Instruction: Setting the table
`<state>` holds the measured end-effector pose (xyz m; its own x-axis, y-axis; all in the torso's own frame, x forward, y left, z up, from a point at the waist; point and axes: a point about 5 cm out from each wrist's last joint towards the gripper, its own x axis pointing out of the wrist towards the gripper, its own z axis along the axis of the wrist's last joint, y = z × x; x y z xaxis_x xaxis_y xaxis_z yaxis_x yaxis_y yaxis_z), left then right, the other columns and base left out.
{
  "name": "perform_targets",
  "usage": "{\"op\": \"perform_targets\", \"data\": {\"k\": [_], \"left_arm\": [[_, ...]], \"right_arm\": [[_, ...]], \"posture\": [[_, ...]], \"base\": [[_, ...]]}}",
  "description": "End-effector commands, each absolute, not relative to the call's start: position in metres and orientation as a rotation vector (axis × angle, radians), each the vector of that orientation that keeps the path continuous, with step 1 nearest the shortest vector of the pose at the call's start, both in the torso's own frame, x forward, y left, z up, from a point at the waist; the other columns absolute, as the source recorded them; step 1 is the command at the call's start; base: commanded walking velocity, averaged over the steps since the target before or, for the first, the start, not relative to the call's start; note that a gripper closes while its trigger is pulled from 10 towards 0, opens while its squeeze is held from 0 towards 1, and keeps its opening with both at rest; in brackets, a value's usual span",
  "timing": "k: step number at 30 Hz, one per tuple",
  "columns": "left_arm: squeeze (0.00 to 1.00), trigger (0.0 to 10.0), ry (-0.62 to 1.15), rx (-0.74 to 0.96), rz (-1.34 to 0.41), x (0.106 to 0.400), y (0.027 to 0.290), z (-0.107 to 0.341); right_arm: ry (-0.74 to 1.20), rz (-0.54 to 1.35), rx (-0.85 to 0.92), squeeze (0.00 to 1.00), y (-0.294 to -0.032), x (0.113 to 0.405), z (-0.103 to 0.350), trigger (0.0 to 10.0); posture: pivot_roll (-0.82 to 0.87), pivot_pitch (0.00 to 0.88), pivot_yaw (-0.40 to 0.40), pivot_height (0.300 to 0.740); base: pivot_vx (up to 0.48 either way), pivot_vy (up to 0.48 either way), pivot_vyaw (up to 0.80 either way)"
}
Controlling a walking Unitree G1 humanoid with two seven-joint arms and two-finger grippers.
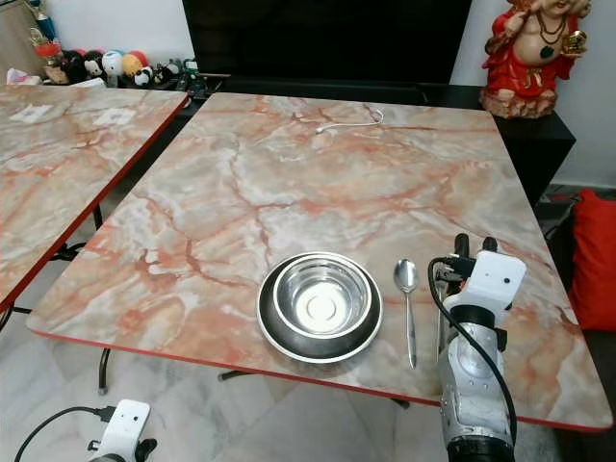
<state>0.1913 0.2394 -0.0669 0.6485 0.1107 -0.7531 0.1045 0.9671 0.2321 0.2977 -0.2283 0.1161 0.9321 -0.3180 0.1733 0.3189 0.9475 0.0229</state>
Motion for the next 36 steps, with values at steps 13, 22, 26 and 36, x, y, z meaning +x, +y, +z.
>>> {"op": "perform_targets", "data": {"k": [13,22,26,36], "left_arm": [[0.00,10.0,0.886,0.278,0.021,0.186,0.247,-0.068],[0.00,10.0,0.887,0.268,0.033,0.185,0.247,-0.068],[0.00,10.0,0.885,0.268,0.035,0.185,0.247,-0.068],[0.00,10.0,0.881,0.268,0.033,0.186,0.248,-0.067]], "right_arm": [[-0.222,-0.279,-0.018,0.00,-0.217,0.299,0.123,10.0],[-0.282,-0.234,-0.042,0.00,-0.208,0.303,0.137,10.0],[-0.273,-0.217,-0.051,0.00,-0.204,0.303,0.134,10.0],[-0.265,-0.178,-0.051,0.00,-0.193,0.303,0.130,10.0]], "posture": [[0.08,0.000,0.003,0.740],[0.08,0.000,-0.004,0.740],[0.08,0.000,-0.003,0.740],[0.08,0.009,-0.004,0.740]], "base": [[0.000,0.476,0.00],[0.000,0.476,0.00],[0.000,0.476,0.00],[0.000,0.476,0.00]]}}
